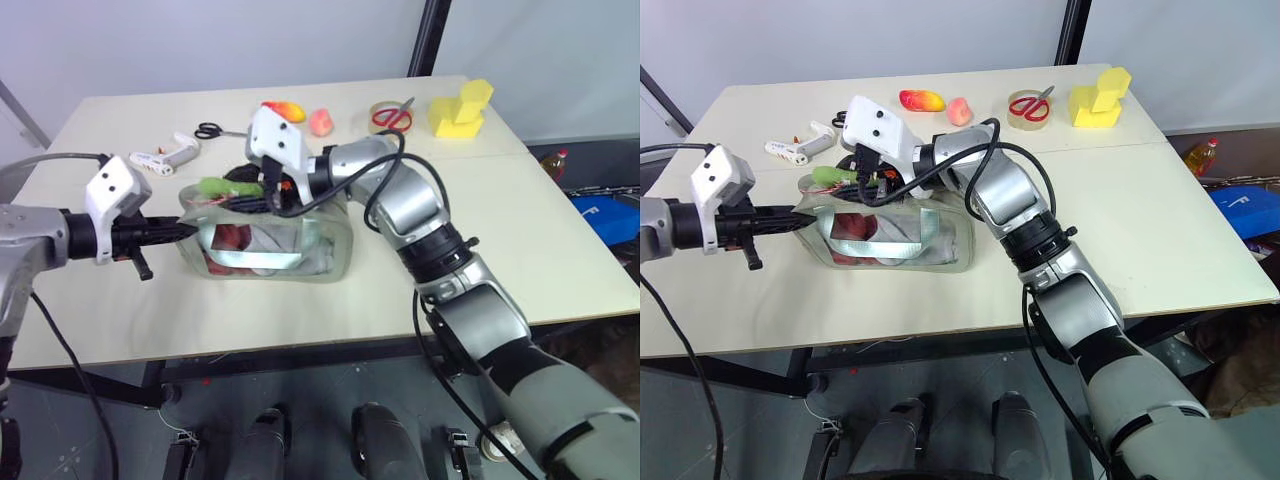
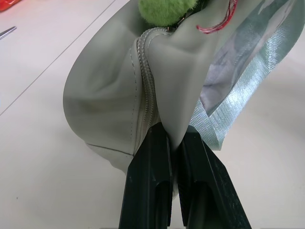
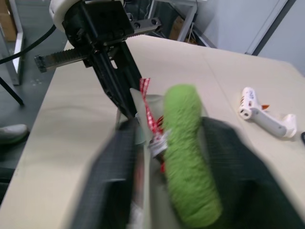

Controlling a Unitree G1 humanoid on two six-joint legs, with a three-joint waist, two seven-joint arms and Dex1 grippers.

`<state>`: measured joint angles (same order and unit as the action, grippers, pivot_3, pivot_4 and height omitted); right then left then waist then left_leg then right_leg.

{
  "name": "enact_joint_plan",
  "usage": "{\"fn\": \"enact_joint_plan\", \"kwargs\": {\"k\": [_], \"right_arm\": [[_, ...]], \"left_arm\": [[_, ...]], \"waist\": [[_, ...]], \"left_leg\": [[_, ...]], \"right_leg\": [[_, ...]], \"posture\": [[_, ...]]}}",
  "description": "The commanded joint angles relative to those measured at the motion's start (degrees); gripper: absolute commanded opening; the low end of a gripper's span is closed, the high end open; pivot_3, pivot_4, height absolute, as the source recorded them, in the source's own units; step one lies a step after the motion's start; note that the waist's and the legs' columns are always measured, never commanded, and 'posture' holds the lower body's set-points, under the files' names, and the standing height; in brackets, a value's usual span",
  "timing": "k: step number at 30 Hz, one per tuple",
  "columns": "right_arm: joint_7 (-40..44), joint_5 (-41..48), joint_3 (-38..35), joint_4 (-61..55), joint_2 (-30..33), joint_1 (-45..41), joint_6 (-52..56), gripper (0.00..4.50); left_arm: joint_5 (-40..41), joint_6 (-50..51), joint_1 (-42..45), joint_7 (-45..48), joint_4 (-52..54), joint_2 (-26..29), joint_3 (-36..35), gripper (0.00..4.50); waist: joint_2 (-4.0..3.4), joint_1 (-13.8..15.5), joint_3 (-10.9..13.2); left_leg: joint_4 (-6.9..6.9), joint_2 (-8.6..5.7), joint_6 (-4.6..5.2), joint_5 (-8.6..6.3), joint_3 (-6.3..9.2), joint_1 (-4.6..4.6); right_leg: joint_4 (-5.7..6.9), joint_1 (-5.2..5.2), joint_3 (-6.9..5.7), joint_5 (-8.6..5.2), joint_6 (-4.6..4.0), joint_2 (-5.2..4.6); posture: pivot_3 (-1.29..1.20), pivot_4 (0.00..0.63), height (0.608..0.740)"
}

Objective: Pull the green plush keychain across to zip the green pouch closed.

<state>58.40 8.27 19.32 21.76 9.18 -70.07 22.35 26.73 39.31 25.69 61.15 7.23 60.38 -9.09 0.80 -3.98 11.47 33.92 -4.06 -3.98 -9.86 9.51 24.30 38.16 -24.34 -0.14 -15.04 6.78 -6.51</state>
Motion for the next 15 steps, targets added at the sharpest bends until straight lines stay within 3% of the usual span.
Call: {"fn": "enact_joint_plan", "kwargs": {"k": [1, 6, 15], "right_arm": [[0.27, -0.64, -1.4, -0.17, 0.53, -1.66, -2.28, 0.05], [2.61, 0.32, -4.36, -1.89, 6.58, -2.02, -0.16, 0.05], [6.18, -2.2, -7.05, -6.51, 24.53, 0.53, 2.2, 0.05]], "left_arm": [[-0.26, -0.76, 1.47, -0.1, 0.18, -0.36, 0.36, 0.0], [-0.39, -0.76, 1.71, -0.07, 0.02, -0.66, 0.65, 0.0], [-0.47, -0.99, 0.91, 0.18, -0.42, -0.31, 0.46, 0.0]], "waist": [[0.0, 0.11, 0.0], [0.0, 0.28, 0.0], [0.0, 0.1, 0.0]], "left_leg": [[0.0, 0.0, 0.0, 0.0, 0.0, 0.0], [0.01, -0.01, 0.0, 0.0, 0.01, 0.0], [-0.01, 0.0, 0.01, -0.01, -0.03, 0.0]], "right_leg": [[0.0, 0.0, 0.0, 0.0, 0.0, 0.0], [-0.01, 0.02, 0.0, 0.0, 0.0, 0.0], [-0.02, 0.02, 0.0, 0.0, 0.0, -0.01]], "posture": [[0.0, 0.15, 0.74], [0.0, 0.15, 0.74], [0.0, 0.15, 0.74]]}}
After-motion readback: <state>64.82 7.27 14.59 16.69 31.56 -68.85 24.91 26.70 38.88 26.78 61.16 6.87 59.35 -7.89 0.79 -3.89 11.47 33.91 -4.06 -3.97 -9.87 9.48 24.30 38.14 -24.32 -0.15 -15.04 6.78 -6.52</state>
